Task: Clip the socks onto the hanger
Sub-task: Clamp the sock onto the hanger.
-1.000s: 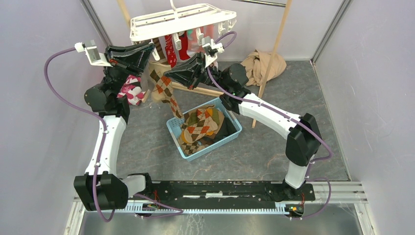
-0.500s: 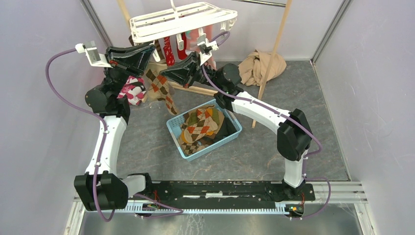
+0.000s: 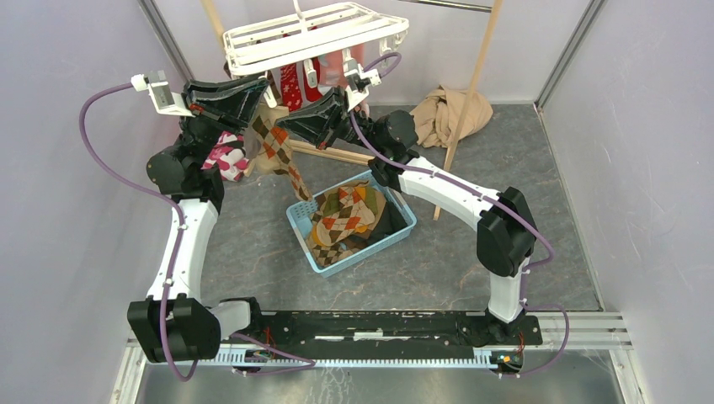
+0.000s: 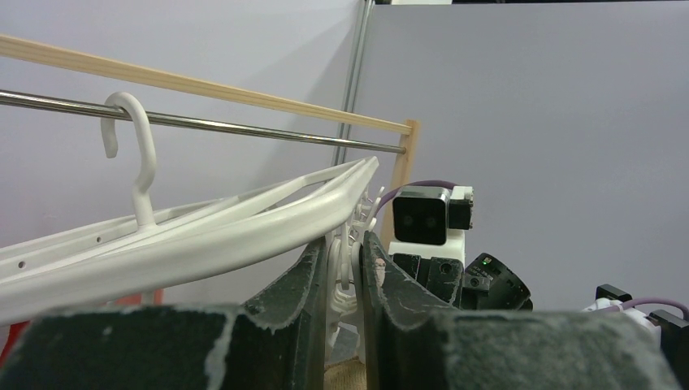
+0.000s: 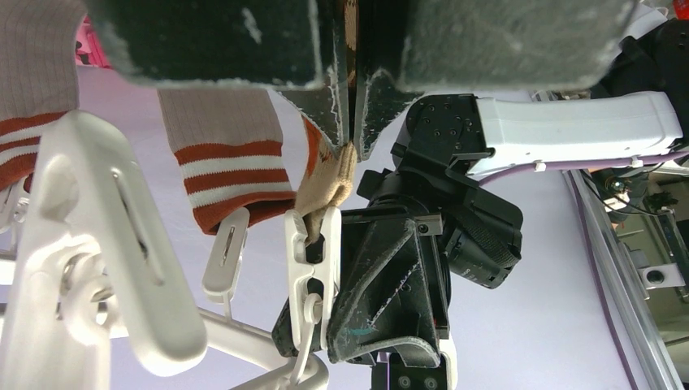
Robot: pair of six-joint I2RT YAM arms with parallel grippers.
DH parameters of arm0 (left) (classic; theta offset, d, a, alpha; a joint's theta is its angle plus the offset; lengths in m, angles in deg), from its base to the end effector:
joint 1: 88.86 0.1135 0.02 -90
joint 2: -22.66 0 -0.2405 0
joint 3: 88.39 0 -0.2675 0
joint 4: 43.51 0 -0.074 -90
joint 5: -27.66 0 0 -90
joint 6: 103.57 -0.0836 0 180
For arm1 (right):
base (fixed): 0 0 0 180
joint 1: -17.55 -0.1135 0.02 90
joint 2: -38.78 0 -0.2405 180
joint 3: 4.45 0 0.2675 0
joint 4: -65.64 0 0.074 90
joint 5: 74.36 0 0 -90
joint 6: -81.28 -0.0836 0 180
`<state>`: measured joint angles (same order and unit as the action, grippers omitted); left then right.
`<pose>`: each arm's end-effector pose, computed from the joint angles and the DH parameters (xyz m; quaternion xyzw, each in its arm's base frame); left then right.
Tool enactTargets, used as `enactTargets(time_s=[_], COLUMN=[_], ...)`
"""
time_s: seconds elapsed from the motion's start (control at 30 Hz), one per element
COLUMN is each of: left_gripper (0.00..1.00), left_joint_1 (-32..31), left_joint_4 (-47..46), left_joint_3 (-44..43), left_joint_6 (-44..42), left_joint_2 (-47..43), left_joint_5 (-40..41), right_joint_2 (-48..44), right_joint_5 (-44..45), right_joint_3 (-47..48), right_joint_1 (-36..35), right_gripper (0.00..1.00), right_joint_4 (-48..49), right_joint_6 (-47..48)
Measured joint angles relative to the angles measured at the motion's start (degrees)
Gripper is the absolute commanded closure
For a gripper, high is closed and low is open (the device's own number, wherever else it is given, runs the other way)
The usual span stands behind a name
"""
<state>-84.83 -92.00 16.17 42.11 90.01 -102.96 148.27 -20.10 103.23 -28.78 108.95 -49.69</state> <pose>0.2711 -0.0355 0.4878 0.1541 0.3994 -0.4811 0.7650 0.2919 0.3765 0.4258 -0.2978 0.3774 0.6902 0.5409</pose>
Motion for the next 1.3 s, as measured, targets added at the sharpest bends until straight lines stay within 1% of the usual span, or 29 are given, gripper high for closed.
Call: enactTargets(time_s=[1.3], left_gripper=[0.91], left_joint_1=[-0.04], left_joint_4=[-0.5], left_joint_3=[0.0], left_joint_6=[0.46], left_joint_2=[0.39], left_joint_5=[-0.48], right_joint_2=[0.0], right_joint_5=[0.04], right_joint_3=[0.0], right_joint_1=[1.62], right_gripper=[1.0], right_joint_4=[2.89], right_joint_6=[-2.75])
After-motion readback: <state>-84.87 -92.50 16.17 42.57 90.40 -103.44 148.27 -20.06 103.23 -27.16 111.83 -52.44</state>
